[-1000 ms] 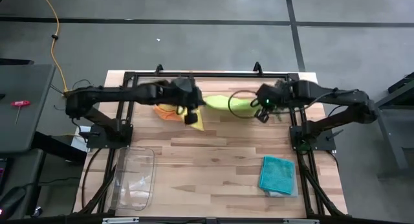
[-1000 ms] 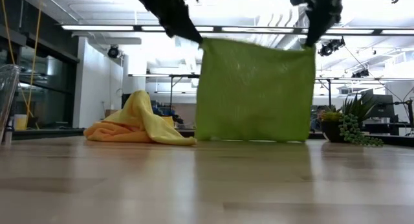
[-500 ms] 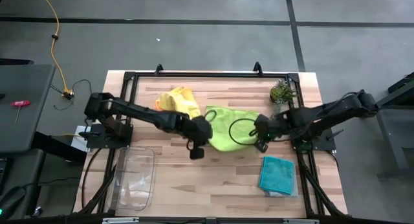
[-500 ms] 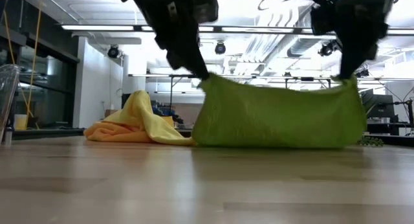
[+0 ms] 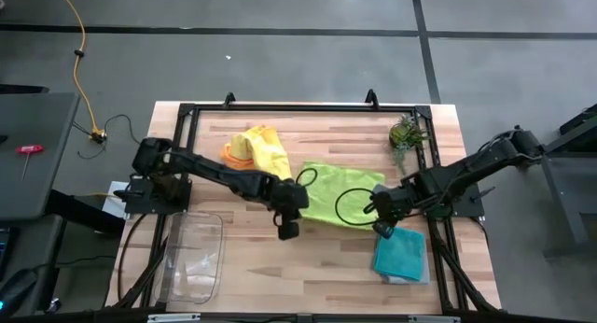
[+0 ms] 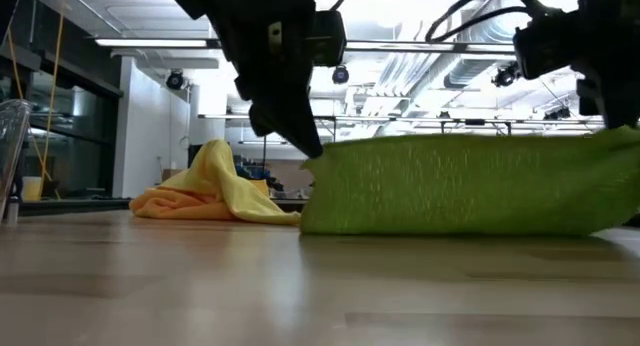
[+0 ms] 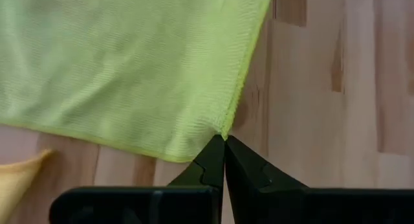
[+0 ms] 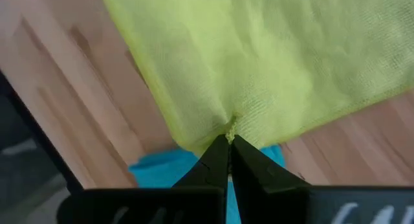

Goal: Fold microfiber towels
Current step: Fold the green microfiber cloth

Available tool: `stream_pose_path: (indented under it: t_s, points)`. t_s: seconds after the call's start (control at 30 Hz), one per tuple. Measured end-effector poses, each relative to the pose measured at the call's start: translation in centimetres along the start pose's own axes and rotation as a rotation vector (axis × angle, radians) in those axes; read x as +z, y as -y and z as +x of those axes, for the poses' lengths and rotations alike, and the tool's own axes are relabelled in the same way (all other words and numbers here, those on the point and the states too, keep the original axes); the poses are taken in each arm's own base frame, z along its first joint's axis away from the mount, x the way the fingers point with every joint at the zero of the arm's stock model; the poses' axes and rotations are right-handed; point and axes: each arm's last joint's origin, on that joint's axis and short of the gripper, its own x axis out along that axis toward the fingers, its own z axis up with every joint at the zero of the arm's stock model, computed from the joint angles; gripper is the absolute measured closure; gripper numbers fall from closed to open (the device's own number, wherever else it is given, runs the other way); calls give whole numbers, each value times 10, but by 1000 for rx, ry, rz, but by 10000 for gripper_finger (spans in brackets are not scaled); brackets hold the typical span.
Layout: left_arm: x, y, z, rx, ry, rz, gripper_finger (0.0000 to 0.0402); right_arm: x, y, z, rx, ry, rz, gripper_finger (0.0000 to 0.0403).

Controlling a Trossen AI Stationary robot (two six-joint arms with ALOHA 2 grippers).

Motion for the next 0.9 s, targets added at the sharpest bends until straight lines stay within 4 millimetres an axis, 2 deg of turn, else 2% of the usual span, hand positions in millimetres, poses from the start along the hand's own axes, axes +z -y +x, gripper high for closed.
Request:
stream_pose_path:
  t_s: [0.23,0.53,0.73,0.9]
  points:
    - [10,-33,-8,-43,1,-50,401,-1,11,-1,-93,-29,-5,403]
    - [19,-71,-13,16,43,-88,401,20,34,-7,-232,105,269,403]
    - [22,-96,-13,105,63,-117,401,32,49,-11,-303,181,376,403]
    - [23,-110,-9,129,73,-145,401,38,57,-13,-320,204,426,403]
